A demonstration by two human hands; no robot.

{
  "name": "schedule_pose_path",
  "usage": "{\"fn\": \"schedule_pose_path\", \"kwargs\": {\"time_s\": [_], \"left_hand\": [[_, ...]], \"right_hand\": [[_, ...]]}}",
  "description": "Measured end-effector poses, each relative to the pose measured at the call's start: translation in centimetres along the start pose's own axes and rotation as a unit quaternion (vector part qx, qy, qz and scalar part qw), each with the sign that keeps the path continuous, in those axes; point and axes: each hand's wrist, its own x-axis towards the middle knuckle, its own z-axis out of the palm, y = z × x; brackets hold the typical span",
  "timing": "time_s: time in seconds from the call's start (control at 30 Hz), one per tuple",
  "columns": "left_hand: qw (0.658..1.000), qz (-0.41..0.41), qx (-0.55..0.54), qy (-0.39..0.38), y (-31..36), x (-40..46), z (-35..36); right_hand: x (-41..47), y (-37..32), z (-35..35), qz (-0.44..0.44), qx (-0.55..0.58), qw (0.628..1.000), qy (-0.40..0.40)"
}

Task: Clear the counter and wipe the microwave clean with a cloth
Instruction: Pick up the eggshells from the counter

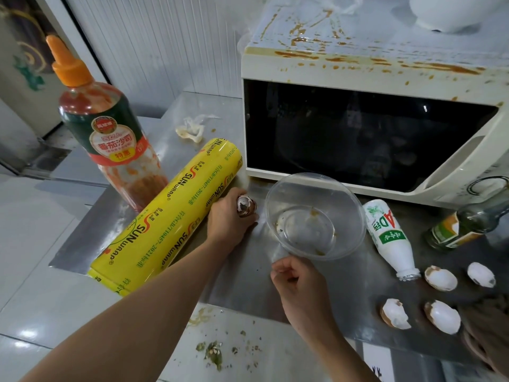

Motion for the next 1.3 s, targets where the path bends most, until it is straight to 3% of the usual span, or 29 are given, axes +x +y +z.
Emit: {"fn": "schedule_pose_path", "kwargs": {"time_s": [0.43,0.83,1.17,1.3], "left_hand": [[1.0,0.015,0.009,-0.007,-0.3,-3.4,-1.7],[0.997,0.064,-0.026,-0.044,1.9,-11.1,-4.5],[0.987,0.101,-0.032,-0.122,5.2,-14.9,-2.4],[0.986,0.11,-0.03,-0.126,7.1,-15.3,-0.2]], "right_hand": [[-1.5,-0.8,-0.8,0.004,-0.02,1.0,0.017],[-7.2,-2.5,-3.8,-0.009,-0.094,0.991,0.098],[-10.3,-0.4,-9.9,0.063,-0.053,0.981,0.176],[-9.9,1.1,-13.0,0.054,-0.042,0.975,0.209]]}}
